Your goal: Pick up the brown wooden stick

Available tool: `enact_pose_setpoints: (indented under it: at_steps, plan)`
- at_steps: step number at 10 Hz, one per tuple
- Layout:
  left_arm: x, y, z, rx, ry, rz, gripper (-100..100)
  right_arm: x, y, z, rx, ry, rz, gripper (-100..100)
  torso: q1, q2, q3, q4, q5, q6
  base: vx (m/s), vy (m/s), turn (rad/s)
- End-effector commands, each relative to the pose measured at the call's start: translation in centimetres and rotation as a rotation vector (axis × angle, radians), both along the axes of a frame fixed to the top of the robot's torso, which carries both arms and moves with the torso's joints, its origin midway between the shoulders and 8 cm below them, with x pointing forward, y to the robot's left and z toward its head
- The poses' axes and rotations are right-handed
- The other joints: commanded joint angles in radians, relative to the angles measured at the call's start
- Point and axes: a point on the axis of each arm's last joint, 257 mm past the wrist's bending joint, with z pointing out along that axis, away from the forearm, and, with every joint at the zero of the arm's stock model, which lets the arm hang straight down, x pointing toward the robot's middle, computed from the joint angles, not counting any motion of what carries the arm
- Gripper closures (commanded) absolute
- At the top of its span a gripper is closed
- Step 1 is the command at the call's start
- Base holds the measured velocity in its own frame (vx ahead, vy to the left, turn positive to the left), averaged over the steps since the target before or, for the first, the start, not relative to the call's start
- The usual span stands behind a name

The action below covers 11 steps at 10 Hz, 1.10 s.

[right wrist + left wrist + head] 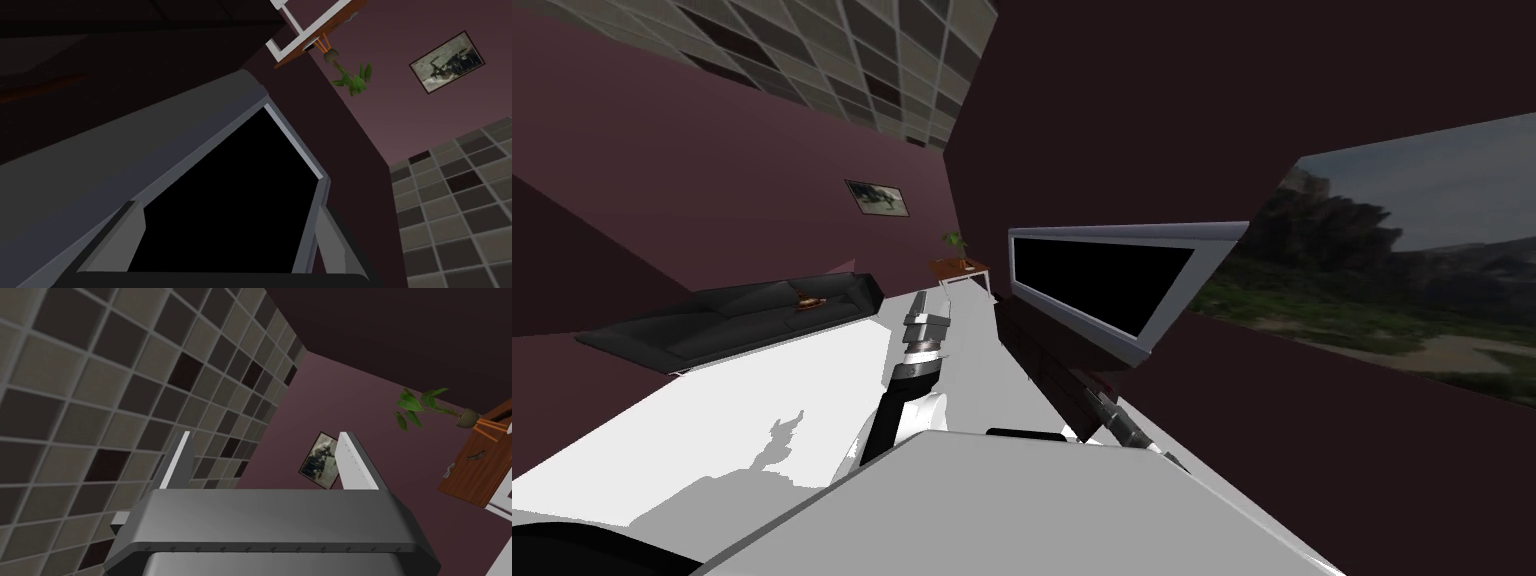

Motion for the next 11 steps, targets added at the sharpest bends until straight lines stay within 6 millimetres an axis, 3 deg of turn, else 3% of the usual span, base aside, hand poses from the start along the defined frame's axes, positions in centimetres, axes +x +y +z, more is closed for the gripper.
enact_pose_setpoints:
  at_steps: [1, 2, 3, 5, 6, 8, 9, 10, 11]
  plan:
    - [0.0, 0.0, 0.0, 0.0, 0.0, 0.0, 0, -0.9, -0.8, -2.4, -0.055, 0.045, 0.016, -100, 0.0, 0.0, 0.0, 0.0, 0.0, 0.0, 0.09, 0.068, 0.079]
    - [0.0, 0.0, 0.0, 0.0, 0.0, 0.0, 0, -2.8, -1.6, -4.8, -0.127, 0.102, 0.047, -100, -0.001, 0.001, 0.0, 0.0, 0.0, 0.001, 0.091, 0.068, 0.133]
    - [0.0, 0.0, 0.0, 0.0, 0.0, 0.0, 0, -3.1, -1.9, -5.3, -0.131, 0.113, 0.043, -100, -0.001, 0.001, 0.0, 0.0, 0.0, 0.0, 0.064, 0.056, 0.098]
    - [0.0, 0.0, 0.0, 0.0, 0.0, 0.0, 0, -7.1, -3.8, -9.6, -0.269, 0.22, 0.111, -100, -0.001, 0.001, 0.001, 0.0, 0.0, 0.0, 0.112, 0.069, 0.194]
    - [0.0, 0.0, 0.0, 0.0, 0.0, 0.0, 0, -7.5, -4.3, -10.1, -0.276, 0.235, 0.107, -100, -0.001, -0.002, -0.001, 0.0, 0.0, 0.0, 0.105, 0.056, 0.065]
    - [0.0, 0.0, 0.0, 0.0, 0.0, 0.0, 0, -12.1, -7.0, -13.8, -0.409, 0.344, 0.177, -100, -0.001, 0.0, 0.0, 0.0, 0.0, 0.0, 0.119, 0.078, 0.192]
    - [0.0, 0.0, 0.0, 0.0, 0.0, 0.0, 0, -12.4, -7.3, -14.1, -0.414, 0.353, 0.176, -100, 0.0, -0.001, -0.001, 0.0, 0.0, 0.0, 0.107, 0.05, 0.07]
    - [0.0, 0.0, 0.0, 0.0, 0.0, 0.0, 0, -14.7, -8.7, -15.5, -0.477, 0.402, 0.212, -100, -0.001, 0.0, 0.0, 0.0, 0.0, 0.001, 0.095, 0.055, 0.111]
    - [0.0, 0.0, 0.0, 0.0, 0.0, 0.0, 0, -14.9, -9.0, -15.7, -0.48, 0.409, 0.21, -100, -0.001, 0.001, 0.0, 0.0, 0.0, 0.001, 0.075, 0.034, 0.072]
